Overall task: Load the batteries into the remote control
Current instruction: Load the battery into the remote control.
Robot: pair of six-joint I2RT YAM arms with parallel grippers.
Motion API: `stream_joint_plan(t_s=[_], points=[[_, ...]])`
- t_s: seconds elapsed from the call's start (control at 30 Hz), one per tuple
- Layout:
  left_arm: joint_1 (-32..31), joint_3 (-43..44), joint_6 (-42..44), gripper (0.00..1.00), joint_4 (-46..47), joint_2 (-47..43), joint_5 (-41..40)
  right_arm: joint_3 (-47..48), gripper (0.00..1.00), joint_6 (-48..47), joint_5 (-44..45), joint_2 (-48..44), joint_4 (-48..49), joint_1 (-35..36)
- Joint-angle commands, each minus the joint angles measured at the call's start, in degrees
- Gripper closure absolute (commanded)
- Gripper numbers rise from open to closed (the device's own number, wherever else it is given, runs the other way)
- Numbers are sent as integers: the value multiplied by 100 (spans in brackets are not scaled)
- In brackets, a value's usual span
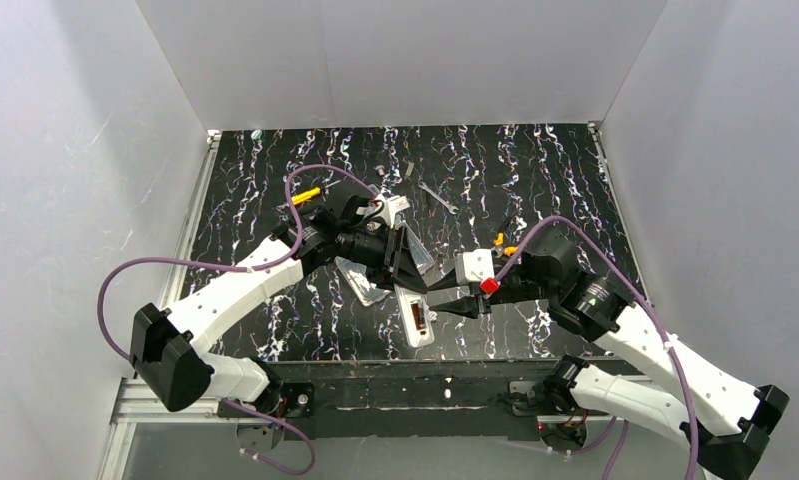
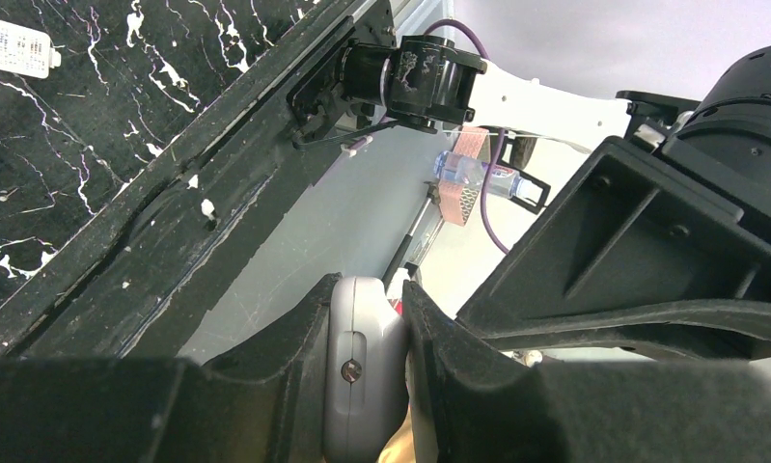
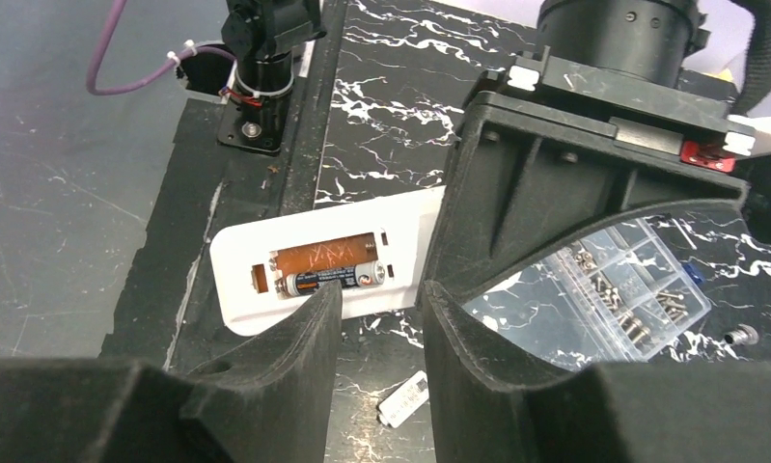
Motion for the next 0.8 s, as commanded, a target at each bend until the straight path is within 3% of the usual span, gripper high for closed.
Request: stream_joint_plan(t_s=[0.0,0.77], points=[[-13,157,-41,100,-145,-7,300,91,57,63,-417,85,261,19],[-13,211,-112,100,-144,63,308,117,63,274,-530,338,490,28]])
